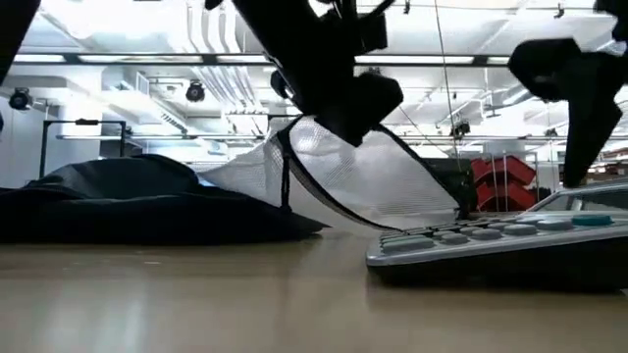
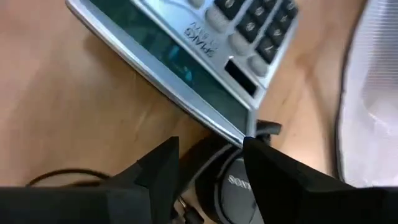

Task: Unpack backpack
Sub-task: Put the white calculator into the white zipper pouch

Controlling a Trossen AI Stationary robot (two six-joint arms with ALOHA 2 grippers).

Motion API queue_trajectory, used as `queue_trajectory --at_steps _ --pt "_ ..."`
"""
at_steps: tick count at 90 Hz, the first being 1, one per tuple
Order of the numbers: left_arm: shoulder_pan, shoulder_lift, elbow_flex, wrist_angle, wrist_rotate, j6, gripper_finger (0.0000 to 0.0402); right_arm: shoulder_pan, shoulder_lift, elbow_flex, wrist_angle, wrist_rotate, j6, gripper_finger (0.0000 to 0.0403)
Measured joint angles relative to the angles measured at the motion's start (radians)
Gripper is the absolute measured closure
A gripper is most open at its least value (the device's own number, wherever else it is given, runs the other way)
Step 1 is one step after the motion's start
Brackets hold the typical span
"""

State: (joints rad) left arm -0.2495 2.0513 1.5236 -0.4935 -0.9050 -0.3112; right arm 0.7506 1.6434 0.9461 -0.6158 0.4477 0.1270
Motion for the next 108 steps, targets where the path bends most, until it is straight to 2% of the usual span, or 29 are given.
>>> queue_trajectory --at_steps 20,37,76,108 --pt "0.012 0.002 -0.004 -0.011 0.007 -0.022 0.04 0.0 0.094 0.071 -0.001 0.044 -0.036 0.024" --pt "0.011 0.002 -0.005 -0.053 0.007 -0.044 0.04 0.004 0.094 0.108 0.016 0.053 -0.058 0.0245" --pt "0.012 0.001 -0.005 -0.109 0.007 -0.099 0.0401 0.004 0.094 0.105 0.196 0.039 -0.288 0.0225" --pt "0.011 0.001 -0.005 -0.111 0.034 -0.095 0.0401 0.002 0.127 0.068 0.34 0.016 -0.36 0.0284"
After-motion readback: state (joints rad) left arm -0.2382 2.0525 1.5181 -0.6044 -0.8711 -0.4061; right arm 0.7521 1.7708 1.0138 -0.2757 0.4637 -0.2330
